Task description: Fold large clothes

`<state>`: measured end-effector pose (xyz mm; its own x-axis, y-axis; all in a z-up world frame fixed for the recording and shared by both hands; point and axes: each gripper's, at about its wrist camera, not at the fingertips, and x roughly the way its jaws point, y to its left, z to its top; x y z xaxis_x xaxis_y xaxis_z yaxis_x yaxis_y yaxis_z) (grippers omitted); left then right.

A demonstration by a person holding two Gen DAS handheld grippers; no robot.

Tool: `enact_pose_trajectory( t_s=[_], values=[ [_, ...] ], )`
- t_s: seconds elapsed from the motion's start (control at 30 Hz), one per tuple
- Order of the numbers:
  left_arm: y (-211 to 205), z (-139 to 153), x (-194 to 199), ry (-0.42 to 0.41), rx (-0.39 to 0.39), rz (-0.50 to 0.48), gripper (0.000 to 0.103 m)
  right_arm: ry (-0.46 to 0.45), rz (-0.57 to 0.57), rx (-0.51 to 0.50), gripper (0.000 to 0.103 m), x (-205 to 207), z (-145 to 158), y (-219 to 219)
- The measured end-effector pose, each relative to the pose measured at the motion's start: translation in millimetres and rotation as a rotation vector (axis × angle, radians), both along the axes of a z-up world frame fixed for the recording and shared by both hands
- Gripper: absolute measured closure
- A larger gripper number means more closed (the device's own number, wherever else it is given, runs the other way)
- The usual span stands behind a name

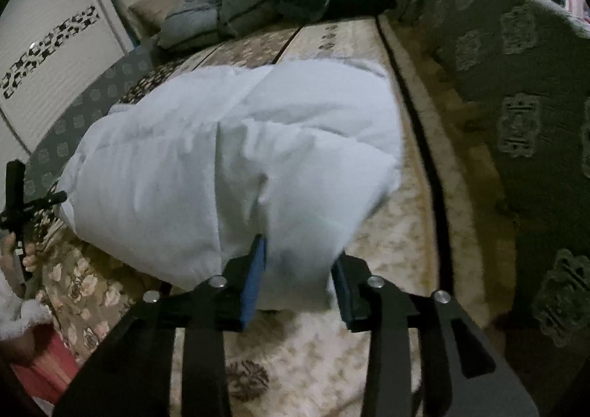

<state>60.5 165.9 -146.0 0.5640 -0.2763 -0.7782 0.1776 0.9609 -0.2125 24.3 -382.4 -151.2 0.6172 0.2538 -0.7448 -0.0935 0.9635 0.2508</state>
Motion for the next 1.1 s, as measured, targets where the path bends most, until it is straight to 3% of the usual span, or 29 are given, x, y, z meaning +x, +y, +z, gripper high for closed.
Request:
enact_pose_trajectory(
  t_s=[0.3,0.4,0.5,0.53,0.6,0.67,0.83,0.93,1.1],
  values=[
    [17.0,-5.1,-0.9,-0.010,0.079,0.046,0.007,0.036,-0.108,-0.116,0.059,8.7,-18.8,-4.4],
    [11.5,6.2,-4.5,-0.033,0.105,0.068,0.009,0.012,-0.127,-0.140,0.059,-0.2,-5.6,-0.1],
    [-2.2,37.0,-22.8,-0.107,0.146,0.078,0.008,-0.062,-0.142,-0.161,0.057,-22.3,25.0,13.3],
    [-5.8,45.0,-28.2,-0.125,0.138,0.076,0.006,-0.091,-0.147,-0.164,0.054,-30.2,35.6,18.3],
    [-15.4,63.2,-40.5,-0.165,0.129,0.078,0.003,-0.148,-0.168,-0.164,0.032,-43.4,54.9,28.9],
    [-29.3,79.9,-48.0,-0.181,0.143,0.078,0.003,-0.191,-0.194,-0.158,0.017,-53.6,72.2,40.8],
    [-72.4,108.1,-60.2,-0.230,0.258,0.099,0.003,-0.178,-0.222,-0.146,0.016,-62.6,93.4,68.1],
    [-82.8,118.5,-74.1,-0.240,0.221,0.075,0.003,-0.186,-0.250,-0.151,0.002,-72.6,103.1,83.0],
    [-103.8,129.0,-95.3,-0.237,0.167,0.047,0.003,-0.188,-0.277,-0.197,0.002,-94.2,116.6,109.4]
  ],
)
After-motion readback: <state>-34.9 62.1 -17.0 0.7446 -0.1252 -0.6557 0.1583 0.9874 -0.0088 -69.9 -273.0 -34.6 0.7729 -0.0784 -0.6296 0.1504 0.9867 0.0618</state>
